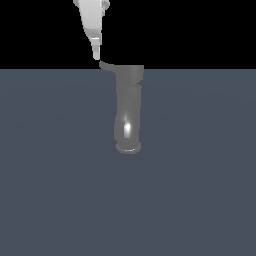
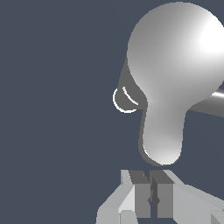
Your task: Turn on the faucet by rotating a designated handle.
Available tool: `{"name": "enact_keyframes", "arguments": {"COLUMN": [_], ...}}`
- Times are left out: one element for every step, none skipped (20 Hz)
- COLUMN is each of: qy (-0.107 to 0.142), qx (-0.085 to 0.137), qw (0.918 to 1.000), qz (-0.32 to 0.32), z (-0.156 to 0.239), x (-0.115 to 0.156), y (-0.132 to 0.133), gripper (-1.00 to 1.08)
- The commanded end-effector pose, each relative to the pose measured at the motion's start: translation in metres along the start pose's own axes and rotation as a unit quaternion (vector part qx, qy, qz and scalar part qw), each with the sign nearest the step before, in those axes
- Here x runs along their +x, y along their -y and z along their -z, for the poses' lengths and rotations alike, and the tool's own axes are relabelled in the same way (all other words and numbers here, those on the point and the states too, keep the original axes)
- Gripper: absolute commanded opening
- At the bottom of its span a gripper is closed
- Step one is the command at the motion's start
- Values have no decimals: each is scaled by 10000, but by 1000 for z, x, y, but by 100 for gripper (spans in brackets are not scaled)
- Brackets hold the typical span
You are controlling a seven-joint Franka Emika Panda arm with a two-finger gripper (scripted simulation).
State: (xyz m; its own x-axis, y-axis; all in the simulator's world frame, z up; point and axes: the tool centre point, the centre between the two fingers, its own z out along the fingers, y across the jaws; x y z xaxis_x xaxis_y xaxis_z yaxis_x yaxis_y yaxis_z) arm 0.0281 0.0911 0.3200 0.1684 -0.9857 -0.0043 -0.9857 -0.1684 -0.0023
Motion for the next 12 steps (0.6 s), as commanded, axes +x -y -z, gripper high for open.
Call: {"name": "enact_keyframes", "arguments": {"qy": [-10,-13,-15,-17,-19,-21,-23,-24,-25,-26,-26,-26], "qx": [-13,-13,-13,-13,-12,-12,-12,-12,-11,-11,-11,-11], "qw": [9996,9993,9989,9985,9980,9976,9971,9966,9962,9958,9954,9951], "qz": [-285,-379,-467,-550,-628,-699,-763,-821,-872,-916,-953,-984], "z": [-8,-10,-12,-13,-15,-17,-18,-19,-20,-21,-22,-22], "x": [10,13,16,18,21,23,25,28,29,31,32,33], "y": [9,13,16,18,21,23,25,27,29,30,31,32], "gripper": [-100,-100,-100,-100,-100,-100,-100,-100,-100,-100,-100,-100]}}
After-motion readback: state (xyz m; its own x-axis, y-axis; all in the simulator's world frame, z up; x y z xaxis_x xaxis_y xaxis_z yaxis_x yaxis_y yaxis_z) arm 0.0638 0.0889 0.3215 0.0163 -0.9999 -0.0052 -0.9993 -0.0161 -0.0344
